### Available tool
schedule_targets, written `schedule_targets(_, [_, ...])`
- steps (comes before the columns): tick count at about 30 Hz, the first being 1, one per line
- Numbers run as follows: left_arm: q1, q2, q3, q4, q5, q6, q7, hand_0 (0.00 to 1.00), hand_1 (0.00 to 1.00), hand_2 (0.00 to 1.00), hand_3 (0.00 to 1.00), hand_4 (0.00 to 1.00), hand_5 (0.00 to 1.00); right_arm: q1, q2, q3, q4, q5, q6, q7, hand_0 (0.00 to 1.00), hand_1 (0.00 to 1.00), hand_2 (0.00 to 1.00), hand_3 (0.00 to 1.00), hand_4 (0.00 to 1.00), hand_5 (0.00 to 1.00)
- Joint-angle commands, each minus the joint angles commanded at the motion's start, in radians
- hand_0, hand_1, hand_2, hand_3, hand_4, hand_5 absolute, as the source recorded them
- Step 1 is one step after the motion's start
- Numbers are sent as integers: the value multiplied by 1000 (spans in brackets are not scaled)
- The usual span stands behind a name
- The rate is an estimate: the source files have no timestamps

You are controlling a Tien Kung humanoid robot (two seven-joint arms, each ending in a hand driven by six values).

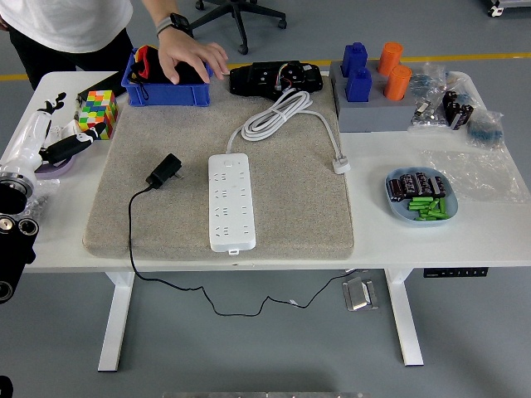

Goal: Pull the plug out,throw it away,press the button

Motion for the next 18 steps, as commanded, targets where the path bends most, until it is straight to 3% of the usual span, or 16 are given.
schedule_targets(12, [46,7,-69,-25,-5,0,3,998,998,998,987,859,660,5,-2,-9,2,3,-1,0,767,729,724,713,883,658])
schedule_targets(18, [39,14,-67,-26,-6,-1,5,998,998,998,987,850,655,17,-7,-42,1,13,1,0,767,729,724,713,883,658])
